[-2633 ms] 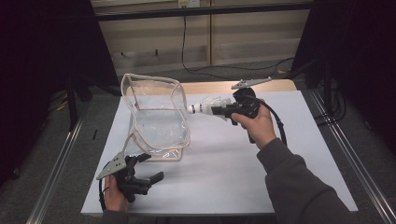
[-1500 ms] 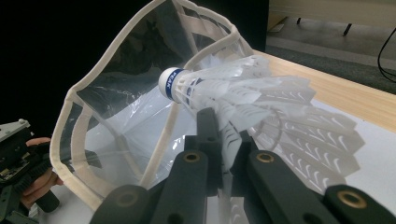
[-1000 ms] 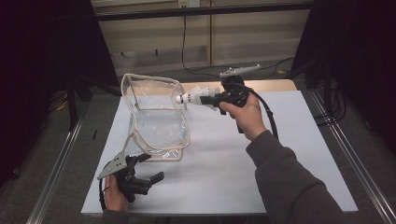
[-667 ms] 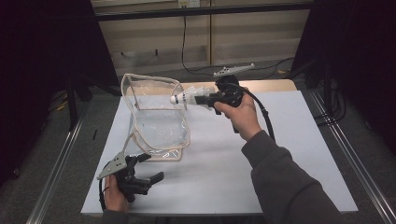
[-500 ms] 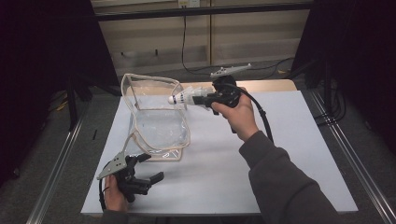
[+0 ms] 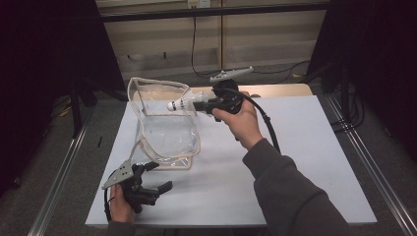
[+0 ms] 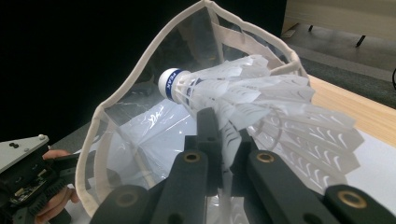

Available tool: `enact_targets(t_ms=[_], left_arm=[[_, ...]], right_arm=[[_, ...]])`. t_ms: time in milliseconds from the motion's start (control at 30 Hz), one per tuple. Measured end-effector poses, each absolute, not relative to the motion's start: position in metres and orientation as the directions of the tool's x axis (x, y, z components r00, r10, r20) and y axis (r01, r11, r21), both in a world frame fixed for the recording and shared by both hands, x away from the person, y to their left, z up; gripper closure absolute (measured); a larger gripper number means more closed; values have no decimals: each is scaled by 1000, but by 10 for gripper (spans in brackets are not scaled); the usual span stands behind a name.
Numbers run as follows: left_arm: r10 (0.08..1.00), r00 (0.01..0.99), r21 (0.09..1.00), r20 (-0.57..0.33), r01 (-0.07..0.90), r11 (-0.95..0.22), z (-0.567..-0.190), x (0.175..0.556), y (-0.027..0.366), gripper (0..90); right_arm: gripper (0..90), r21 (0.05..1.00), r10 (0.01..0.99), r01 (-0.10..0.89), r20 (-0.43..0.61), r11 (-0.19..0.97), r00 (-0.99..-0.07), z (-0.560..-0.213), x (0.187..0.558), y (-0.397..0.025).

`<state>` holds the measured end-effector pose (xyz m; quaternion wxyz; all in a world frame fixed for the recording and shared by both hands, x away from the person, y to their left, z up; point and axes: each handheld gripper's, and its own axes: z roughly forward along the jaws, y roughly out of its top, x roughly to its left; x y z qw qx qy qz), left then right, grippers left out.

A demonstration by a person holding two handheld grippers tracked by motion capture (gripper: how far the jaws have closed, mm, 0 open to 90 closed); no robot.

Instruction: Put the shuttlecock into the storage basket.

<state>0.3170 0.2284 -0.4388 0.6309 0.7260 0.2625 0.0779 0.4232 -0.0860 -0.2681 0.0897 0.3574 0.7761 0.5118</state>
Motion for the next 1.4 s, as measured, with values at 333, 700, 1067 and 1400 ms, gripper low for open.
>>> enact_targets(t_ms=[333, 700, 1067, 1400], left_arm=[[480, 850, 957, -216, 281, -68, -439, 317, 229, 30], [479, 850, 957, -221, 284, -63, -439, 317, 228, 30], [478, 851, 957, -218, 282, -65, -439, 317, 229, 30], [478, 851, 957, -218, 282, -65, -439, 317, 229, 30]], right_arm=[[882, 854, 644, 469, 229, 227, -730, -269, 425, -74], [882, 852, 642, 472, 234, 225, -730, -271, 426, -62], [882, 847, 636, 472, 226, 246, -737, -274, 427, -49], [882, 842, 623, 470, 221, 266, -750, -277, 425, -39]])
